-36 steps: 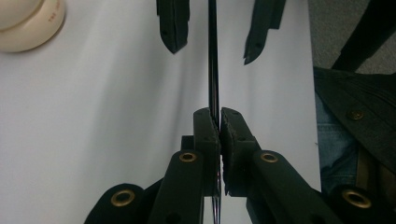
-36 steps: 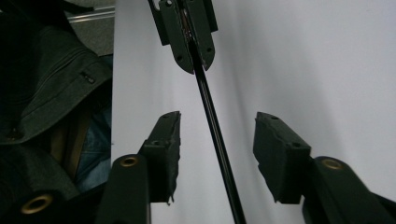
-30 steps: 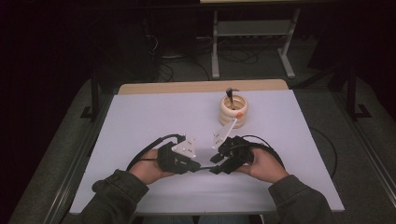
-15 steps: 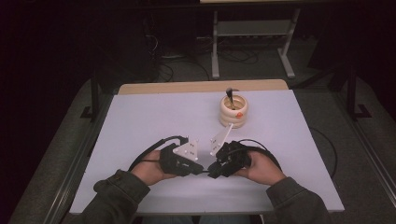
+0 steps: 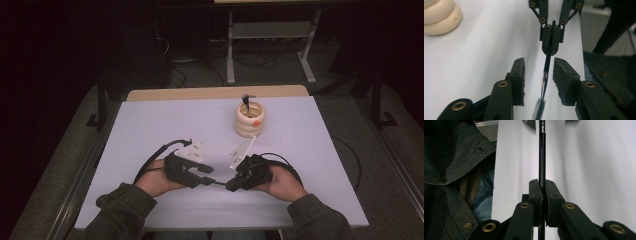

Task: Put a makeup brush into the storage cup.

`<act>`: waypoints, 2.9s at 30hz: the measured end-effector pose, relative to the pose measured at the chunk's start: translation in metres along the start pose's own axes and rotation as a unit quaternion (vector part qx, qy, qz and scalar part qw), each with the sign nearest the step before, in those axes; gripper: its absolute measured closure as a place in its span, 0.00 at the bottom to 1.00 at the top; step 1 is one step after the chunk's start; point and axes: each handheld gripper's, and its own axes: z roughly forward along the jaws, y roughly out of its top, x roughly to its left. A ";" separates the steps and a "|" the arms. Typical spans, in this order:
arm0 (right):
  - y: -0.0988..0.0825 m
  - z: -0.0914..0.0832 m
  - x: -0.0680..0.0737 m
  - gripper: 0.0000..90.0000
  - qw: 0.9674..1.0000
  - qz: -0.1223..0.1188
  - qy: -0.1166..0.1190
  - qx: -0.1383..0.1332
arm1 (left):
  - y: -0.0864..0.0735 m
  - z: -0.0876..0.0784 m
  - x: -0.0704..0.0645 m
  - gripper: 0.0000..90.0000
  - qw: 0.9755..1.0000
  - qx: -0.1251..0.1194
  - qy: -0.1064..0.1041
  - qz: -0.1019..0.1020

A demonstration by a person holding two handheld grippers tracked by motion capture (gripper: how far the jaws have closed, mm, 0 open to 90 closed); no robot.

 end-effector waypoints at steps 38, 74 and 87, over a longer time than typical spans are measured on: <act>-0.001 -0.006 0.002 0.93 0.988 0.043 -0.056 -0.134 | -0.013 -0.010 0.019 0.86 0.984 -0.132 -0.031 -0.114; 0.014 0.011 0.006 0.94 0.992 0.045 -0.070 -0.093 | 0.000 -0.007 0.015 0.82 0.994 -0.051 -0.014 -0.099; -0.010 -0.005 -0.008 0.94 0.986 0.098 -0.072 -0.115 | -0.006 -0.010 0.009 0.71 0.996 -0.039 0.018 -0.084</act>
